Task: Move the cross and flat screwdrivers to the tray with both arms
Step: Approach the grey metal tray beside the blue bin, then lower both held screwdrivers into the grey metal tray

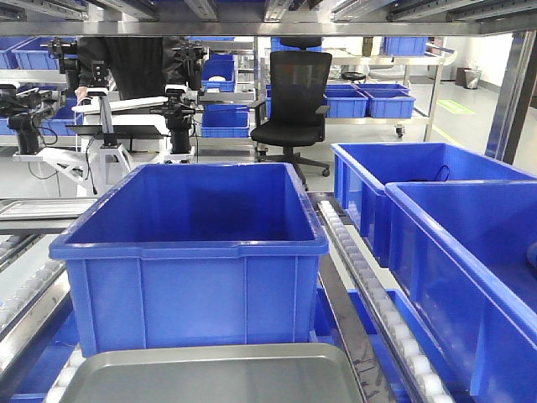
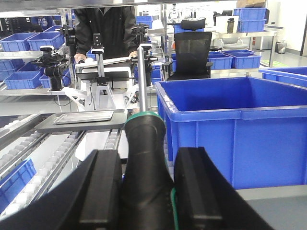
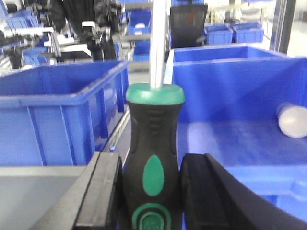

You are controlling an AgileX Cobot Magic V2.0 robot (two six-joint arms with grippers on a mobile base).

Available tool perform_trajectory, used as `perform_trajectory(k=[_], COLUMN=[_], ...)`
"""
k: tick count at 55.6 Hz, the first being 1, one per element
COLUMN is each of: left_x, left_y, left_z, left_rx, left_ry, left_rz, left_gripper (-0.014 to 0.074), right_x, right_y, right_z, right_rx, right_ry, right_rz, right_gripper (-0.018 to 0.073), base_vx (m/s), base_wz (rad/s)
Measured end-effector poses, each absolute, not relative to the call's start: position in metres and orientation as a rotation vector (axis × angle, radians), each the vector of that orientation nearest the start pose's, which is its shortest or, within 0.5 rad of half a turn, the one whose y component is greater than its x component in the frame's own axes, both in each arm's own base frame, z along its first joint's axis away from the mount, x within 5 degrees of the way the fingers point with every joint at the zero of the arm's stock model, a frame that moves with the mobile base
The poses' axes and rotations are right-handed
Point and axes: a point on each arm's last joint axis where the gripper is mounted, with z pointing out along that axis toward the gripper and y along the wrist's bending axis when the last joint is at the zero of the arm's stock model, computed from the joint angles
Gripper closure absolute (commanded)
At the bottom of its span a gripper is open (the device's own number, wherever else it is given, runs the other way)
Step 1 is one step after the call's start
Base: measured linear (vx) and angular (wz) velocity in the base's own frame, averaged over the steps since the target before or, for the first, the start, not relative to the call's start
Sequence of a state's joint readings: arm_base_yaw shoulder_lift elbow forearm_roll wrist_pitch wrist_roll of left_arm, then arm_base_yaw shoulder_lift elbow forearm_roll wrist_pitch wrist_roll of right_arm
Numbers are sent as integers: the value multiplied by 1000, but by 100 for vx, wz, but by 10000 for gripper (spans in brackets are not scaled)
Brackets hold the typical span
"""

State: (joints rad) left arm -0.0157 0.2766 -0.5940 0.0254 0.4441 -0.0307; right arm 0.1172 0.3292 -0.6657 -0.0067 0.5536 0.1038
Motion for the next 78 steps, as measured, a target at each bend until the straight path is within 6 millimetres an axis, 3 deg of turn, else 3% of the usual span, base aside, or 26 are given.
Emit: perform_trajectory(k=[16,26,36,45,50,59,78], left_x=[52,62,103,148,169,196,200], left_y=[0,-3,-16,-40,-56,-76,-84], left_z=[353,355,341,320,314,306,304], left_rx=[-38,-95,-90,29,85,102,71], left_ry=[1606,1601,1779,1943,1991,2024,2031], left_rz=[-53,-148,-325,-505,-604,-714,-760], left_gripper=[594,594,594,594,594,594,594], right_x=[68,100,153,205,224,229,228], right_y=[8,13,41,84,108,145,149], right_z=[359,354,355,334,322,302,303], right_rx=[-14,-21,-178,-349,-417,-459,-381], right_ry=[1752,1891,2037,2159,2191,2292,2316], right_rz=[154,169,319,448,475,607,676], right_gripper=[567,567,567,567,567,567,567], base_vx=[0,0,0,0,0,0,0], base_wz=[0,0,0,0,0,0,0])
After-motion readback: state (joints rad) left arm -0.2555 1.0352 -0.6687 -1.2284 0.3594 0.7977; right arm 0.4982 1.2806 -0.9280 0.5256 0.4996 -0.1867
